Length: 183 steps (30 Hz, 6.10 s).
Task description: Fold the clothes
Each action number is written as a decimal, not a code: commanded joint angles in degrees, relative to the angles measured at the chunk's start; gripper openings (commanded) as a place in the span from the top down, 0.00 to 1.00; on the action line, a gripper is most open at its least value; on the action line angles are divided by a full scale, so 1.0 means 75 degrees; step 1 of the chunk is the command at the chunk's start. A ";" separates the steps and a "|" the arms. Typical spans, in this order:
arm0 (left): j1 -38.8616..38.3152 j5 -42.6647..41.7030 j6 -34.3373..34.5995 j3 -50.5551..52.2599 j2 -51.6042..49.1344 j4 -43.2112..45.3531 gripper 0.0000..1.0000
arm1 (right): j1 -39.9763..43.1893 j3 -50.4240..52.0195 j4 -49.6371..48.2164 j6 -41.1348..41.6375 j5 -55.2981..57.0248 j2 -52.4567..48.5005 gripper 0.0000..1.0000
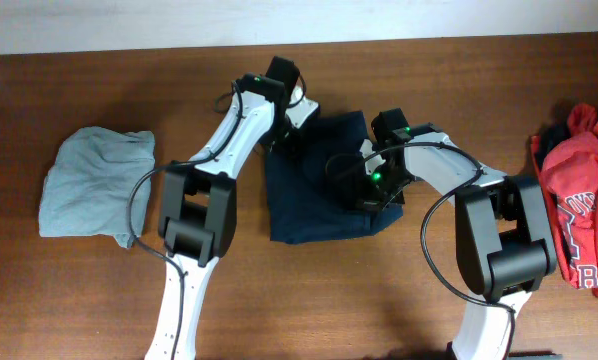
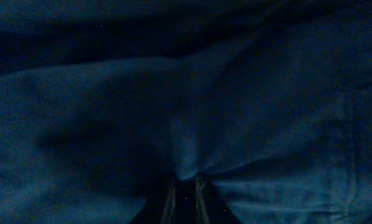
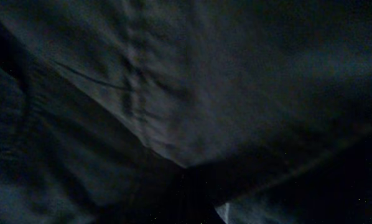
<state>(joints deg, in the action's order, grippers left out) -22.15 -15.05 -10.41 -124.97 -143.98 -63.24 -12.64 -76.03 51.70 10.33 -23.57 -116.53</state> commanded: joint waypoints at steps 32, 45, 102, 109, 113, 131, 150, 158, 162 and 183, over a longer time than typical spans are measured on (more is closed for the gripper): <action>0.0216 0.0731 0.0061 -0.0044 -0.0539 -0.0044 0.86 | -0.2235 0.0166 -0.0516 0.0845 -0.1565 -0.0111 0.96; 0.0326 0.0726 0.0064 -0.0044 -0.0539 -0.0087 0.86 | -0.1894 0.0149 -0.1276 0.0347 -0.0839 0.3579 0.96; 0.0705 0.3704 0.1501 -0.1821 0.6656 -0.4459 0.49 | 0.0090 0.0749 0.0935 -0.0347 0.1422 0.6671 0.66; 0.0714 0.3984 0.1999 0.1513 0.8230 -0.3485 0.45 | 0.0090 0.0752 0.0647 -0.0347 0.1454 0.7347 0.12; 0.0714 0.3663 0.2270 0.3515 0.8288 -0.2296 0.38 | 0.0090 0.0752 0.0641 -0.0344 0.1684 0.6933 0.06; 0.1478 -0.3226 0.2611 0.7201 0.5007 0.2731 0.17 | 0.0090 0.0752 0.0679 -0.0347 0.1597 0.5528 0.06; 0.0997 -0.3660 0.6647 0.7204 0.4025 0.4436 0.01 | 0.0090 0.0752 0.0766 -0.0347 0.1600 0.5528 0.10; 0.0772 -0.3719 0.6738 0.7723 0.3995 0.5289 0.01 | 0.0090 0.0752 0.0772 -0.0347 0.1597 0.5528 0.11; 0.0772 -0.4266 0.6802 0.8413 0.3995 0.6324 0.01 | 0.0090 0.0752 0.0796 -0.0347 0.1600 0.5528 0.11; 0.0656 -0.3774 0.8125 1.0180 0.3995 0.9868 0.28 | 0.0090 0.0752 0.0857 -0.0347 0.1597 0.5528 0.11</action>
<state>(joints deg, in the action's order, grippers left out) -16.73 -51.62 49.25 -49.91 -111.66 9.89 -11.77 -69.95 58.28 7.73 -11.66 -74.87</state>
